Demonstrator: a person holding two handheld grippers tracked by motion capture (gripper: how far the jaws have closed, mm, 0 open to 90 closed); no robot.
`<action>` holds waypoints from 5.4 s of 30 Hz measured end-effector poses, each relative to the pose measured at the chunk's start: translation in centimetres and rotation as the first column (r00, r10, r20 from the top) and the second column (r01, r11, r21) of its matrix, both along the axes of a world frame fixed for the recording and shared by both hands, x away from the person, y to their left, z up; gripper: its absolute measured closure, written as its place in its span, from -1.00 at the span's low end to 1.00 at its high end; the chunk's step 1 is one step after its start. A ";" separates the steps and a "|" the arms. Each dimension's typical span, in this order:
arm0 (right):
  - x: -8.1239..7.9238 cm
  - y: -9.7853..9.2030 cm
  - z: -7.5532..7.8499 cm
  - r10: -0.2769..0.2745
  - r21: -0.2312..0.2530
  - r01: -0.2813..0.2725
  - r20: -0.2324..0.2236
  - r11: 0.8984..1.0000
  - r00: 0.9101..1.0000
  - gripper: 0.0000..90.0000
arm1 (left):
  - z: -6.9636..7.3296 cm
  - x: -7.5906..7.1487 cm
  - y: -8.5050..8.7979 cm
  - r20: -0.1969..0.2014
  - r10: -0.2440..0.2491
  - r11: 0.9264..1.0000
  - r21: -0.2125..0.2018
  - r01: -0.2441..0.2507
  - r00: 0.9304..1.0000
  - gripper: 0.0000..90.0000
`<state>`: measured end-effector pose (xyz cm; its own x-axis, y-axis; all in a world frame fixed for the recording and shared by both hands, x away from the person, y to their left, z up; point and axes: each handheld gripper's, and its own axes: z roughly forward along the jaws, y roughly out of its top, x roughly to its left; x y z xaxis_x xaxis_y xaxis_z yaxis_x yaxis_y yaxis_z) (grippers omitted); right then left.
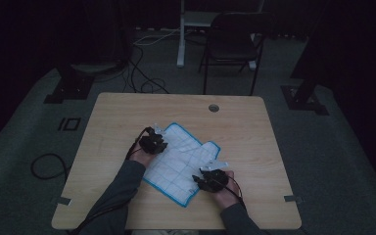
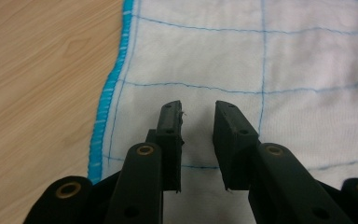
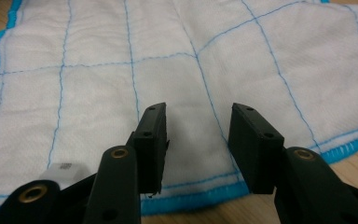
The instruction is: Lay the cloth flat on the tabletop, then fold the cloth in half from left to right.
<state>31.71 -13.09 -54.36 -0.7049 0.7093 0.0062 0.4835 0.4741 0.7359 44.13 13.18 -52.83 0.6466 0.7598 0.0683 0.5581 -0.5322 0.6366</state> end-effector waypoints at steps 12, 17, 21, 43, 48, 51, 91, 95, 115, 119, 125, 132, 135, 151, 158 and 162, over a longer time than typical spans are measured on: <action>0.2 -1.7 0.1 -0.022 -0.024 0.022 0.007 0.999 1.000 0.25 | 0.1 -3.4 2.0 -0.040 0.041 0.998 -0.036 -0.043 0.998 0.62; 0.8 -2.5 0.2 -0.065 -0.034 0.065 0.004 0.997 0.998 0.17 | -0.1 -5.3 2.4 -0.038 0.053 0.996 -0.067 -0.055 0.998 0.61; 1.3 -3.1 0.2 -0.093 -0.033 0.093 0.002 0.995 0.996 0.16 | -0.4 -6.9 2.7 -0.024 0.055 0.994 -0.097 -0.057 0.998 0.60; 1.8 -3.9 0.1 -0.130 -0.023 0.130 -0.009 0.991 0.991 0.18 | 0.3 -12.4 5.0 0.058 0.159 0.972 -0.185 -0.146 0.985 0.34; 1.8 -3.9 0.2 -0.131 -0.024 0.131 -0.009 0.991 0.991 0.18 | 0.0 -12.3 5.6 0.052 0.187 0.967 -0.183 -0.175 0.981 0.30; 1.7 -3.9 0.2 -0.131 -0.024 0.131 -0.010 0.991 0.991 0.18 | -0.2 -12.2 5.7 0.046 0.197 0.966 -0.178 -0.186 0.979 0.29; 0.5 -4.5 0.1 -0.135 -0.012 0.135 -0.014 0.991 0.991 0.19 | -1.3 -12.1 5.3 0.025 0.290 0.947 -0.150 -0.283 0.957 0.18; 0.5 -4.5 0.1 -0.134 -0.011 0.134 -0.015 0.991 0.991 0.19 | -1.2 -12.2 5.6 -0.002 0.281 0.944 -0.182 -0.276 0.960 0.14; 0.4 -4.5 0.1 -0.138 -0.010 0.138 -0.015 0.990 0.990 0.19 | -1.2 -11.9 4.1 -0.020 0.237 0.952 -0.195 -0.236 0.971 0.86; 0.4 -4.5 0.1 -0.139 -0.012 0.138 -0.020 0.990 0.990 0.19 | -1.2 -11.9 4.0 -0.013 0.229 0.955 -0.191 -0.227 0.973 0.93; 0.4 -4.8 0.3 -0.138 -0.008 0.138 -0.023 0.990 0.990 0.21 | -1.2 -11.8 4.2 -0.031 0.235 0.950 -0.204 -0.236 0.972 0.94; 0.0 -5.3 0.7 -0.148 -0.005 0.148 -0.010 0.989 0.989 0.23 | -0.9 -11.8 4.2 -0.032 0.234 0.946 -0.222 -0.236 0.972 0.95; -0.2 -5.5 0.7 -0.149 -0.004 0.149 -0.007 0.989 0.989 0.23 | -0.6 -11.8 4.2 -0.029 0.227 0.944 -0.239 -0.227 0.973 0.95; -0.5 -6.2 0.7 -0.172 0.002 0.172 -0.014 0.985 0.985 0.22 | 1.9 -11.7 2.7 0.017 0.153 0.943 -0.301 -0.141 0.988 0.95; -0.3 -6.3 0.6 -0.176 0.000 0.176 -0.018 0.984 0.984 0.22 | 3.0 -11.6 1.9 0.034 0.122 0.939 -0.328 -0.104 0.992 0.94; -0.3 -6.5 0.5 -0.187 0.006 0.187 -0.026 0.982 0.982 0.22 | 3.5 -11.6 1.4 0.042 0.105 0.935 -0.343 -0.084 0.994 0.95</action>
<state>31.42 -19.55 -53.89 -0.5594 0.8284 0.0283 0.5812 0.3677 0.7260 32.57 14.61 -49.33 0.5731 0.8017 -0.1697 0.5515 -0.2242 0.8034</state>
